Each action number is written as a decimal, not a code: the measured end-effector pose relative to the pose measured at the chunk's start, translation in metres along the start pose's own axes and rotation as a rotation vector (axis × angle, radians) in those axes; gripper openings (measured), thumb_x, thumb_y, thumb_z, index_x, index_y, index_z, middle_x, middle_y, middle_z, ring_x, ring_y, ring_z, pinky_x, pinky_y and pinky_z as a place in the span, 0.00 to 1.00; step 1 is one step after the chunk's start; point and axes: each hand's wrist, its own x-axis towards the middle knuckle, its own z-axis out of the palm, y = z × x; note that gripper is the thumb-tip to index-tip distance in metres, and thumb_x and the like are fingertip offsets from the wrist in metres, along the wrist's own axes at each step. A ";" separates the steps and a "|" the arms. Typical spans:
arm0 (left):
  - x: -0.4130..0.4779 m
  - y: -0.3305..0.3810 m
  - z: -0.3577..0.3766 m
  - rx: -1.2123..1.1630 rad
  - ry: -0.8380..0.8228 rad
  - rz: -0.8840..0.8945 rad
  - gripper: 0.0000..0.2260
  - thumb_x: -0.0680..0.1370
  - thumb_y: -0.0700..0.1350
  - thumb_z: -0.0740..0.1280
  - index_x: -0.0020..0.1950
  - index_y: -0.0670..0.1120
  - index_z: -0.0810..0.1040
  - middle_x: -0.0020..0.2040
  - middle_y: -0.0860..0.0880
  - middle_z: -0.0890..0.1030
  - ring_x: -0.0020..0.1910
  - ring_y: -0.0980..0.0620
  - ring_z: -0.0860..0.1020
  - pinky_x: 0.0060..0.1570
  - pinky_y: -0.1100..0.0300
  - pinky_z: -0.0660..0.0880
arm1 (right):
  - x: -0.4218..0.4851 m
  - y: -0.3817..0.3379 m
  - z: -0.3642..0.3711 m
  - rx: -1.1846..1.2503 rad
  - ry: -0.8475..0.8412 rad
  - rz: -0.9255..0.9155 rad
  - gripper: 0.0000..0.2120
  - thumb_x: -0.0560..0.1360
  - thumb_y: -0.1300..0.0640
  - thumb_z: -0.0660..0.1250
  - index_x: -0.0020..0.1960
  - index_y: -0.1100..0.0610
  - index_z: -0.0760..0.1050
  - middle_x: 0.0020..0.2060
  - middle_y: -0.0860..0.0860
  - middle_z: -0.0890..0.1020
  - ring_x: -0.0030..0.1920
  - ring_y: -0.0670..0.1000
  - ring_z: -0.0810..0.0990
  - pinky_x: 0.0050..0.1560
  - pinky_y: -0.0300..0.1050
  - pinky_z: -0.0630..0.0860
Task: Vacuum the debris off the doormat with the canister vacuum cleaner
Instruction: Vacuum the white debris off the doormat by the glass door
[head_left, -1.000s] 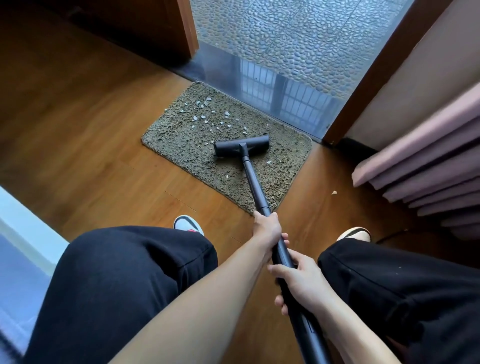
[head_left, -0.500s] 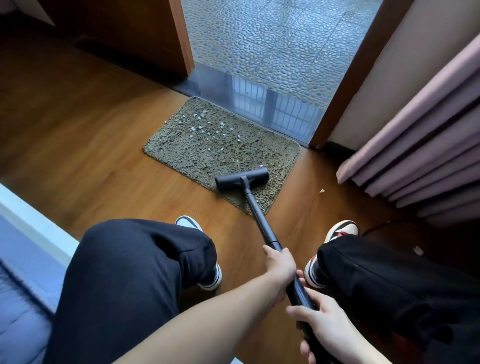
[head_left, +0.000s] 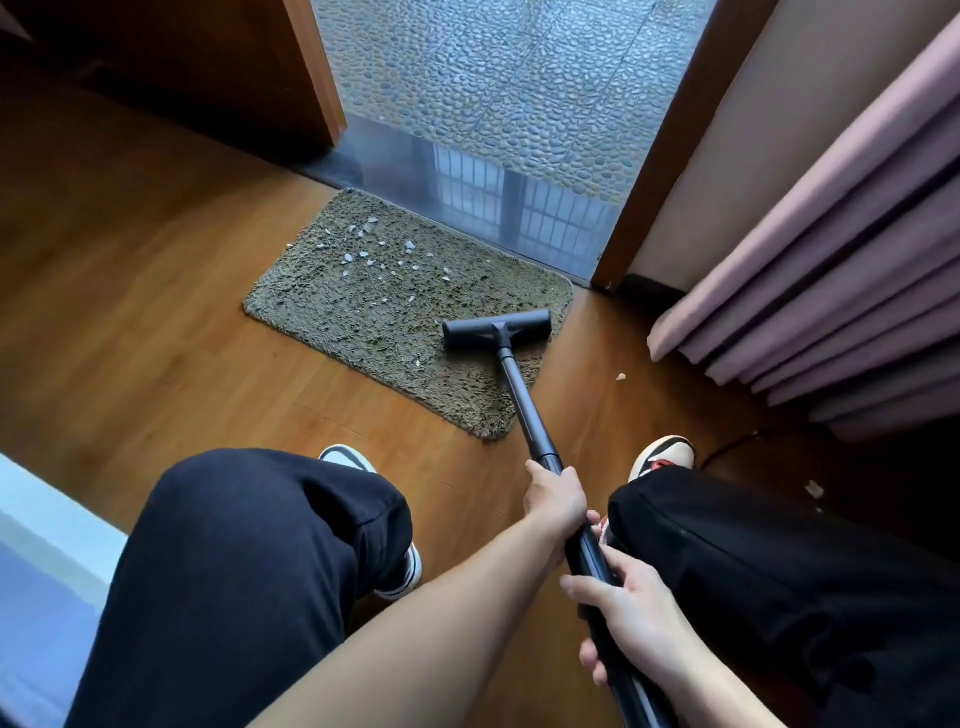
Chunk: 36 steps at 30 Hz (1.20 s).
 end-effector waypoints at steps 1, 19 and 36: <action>0.008 0.005 -0.001 -0.001 -0.005 0.006 0.21 0.82 0.48 0.56 0.75 0.47 0.57 0.44 0.45 0.74 0.26 0.52 0.76 0.28 0.59 0.79 | 0.006 -0.005 0.001 0.000 -0.001 -0.008 0.11 0.79 0.61 0.67 0.61 0.55 0.74 0.33 0.57 0.75 0.23 0.55 0.78 0.23 0.43 0.74; 0.009 0.009 -0.002 -0.026 0.005 -0.006 0.16 0.83 0.46 0.56 0.70 0.46 0.60 0.45 0.43 0.73 0.26 0.51 0.75 0.25 0.60 0.76 | 0.003 -0.010 -0.002 0.024 -0.010 0.017 0.08 0.78 0.62 0.68 0.57 0.56 0.75 0.34 0.58 0.75 0.23 0.56 0.77 0.23 0.43 0.74; 0.013 -0.030 0.003 0.038 0.016 -0.021 0.24 0.73 0.55 0.56 0.68 0.53 0.59 0.56 0.41 0.79 0.49 0.42 0.84 0.55 0.43 0.80 | -0.020 0.008 0.004 0.057 -0.021 0.056 0.17 0.79 0.62 0.68 0.65 0.49 0.72 0.26 0.56 0.76 0.24 0.58 0.77 0.23 0.44 0.74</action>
